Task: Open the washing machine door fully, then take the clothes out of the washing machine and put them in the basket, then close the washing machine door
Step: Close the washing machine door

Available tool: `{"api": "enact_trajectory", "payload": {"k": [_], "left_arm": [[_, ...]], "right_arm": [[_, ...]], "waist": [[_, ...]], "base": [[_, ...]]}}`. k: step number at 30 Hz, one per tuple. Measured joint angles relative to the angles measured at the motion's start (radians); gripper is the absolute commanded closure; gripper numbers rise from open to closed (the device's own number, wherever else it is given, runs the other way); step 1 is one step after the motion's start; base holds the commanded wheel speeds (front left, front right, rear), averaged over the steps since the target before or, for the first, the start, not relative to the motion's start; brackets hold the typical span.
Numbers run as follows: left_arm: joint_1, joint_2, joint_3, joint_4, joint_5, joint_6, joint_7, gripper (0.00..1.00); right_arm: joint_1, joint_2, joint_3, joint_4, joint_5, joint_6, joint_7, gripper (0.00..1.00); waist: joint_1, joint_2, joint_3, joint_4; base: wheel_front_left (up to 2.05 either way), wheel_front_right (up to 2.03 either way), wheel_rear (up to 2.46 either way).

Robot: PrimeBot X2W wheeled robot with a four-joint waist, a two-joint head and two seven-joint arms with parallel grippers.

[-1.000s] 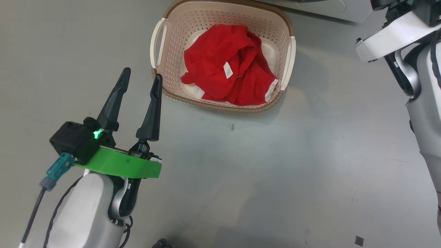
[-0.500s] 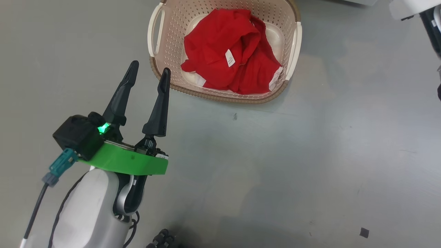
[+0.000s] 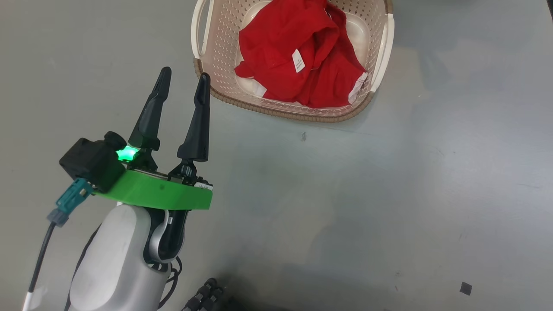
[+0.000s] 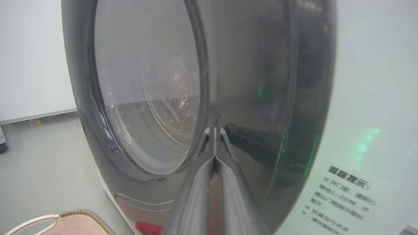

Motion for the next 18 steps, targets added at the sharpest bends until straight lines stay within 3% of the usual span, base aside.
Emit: {"api": "enact_trajectory", "payload": {"k": [6, 9, 18], "left_arm": [[-0.012, 0.002, -0.024, 0.021, 0.022, 0.0, 0.0, 0.0], [-0.014, 0.003, -0.023, 0.031, 0.034, 0.0, 0.0, 0.0], [-0.013, 0.016, 0.008, 0.053, 0.034, 0.0, 0.0, 0.0]], "right_arm": [[0.016, 0.01, 0.003, 0.058, 0.001, -0.012, -0.047, 1.0], [0.067, 0.012, -0.007, 0.089, 0.003, -0.033, -0.077, 1.0], [0.212, 0.035, -0.03, 0.126, 0.044, -0.044, -0.103, 1.0]], "waist": [[0.0, 0.0, -0.024, -0.006], [0.0, 0.0, -0.047, -0.009], [0.0, 0.0, -0.135, -0.026]], "base": [[0.0, 0.0, 0.0], [0.0, 0.0, 0.0], [0.0, 0.0, 0.0]]}}
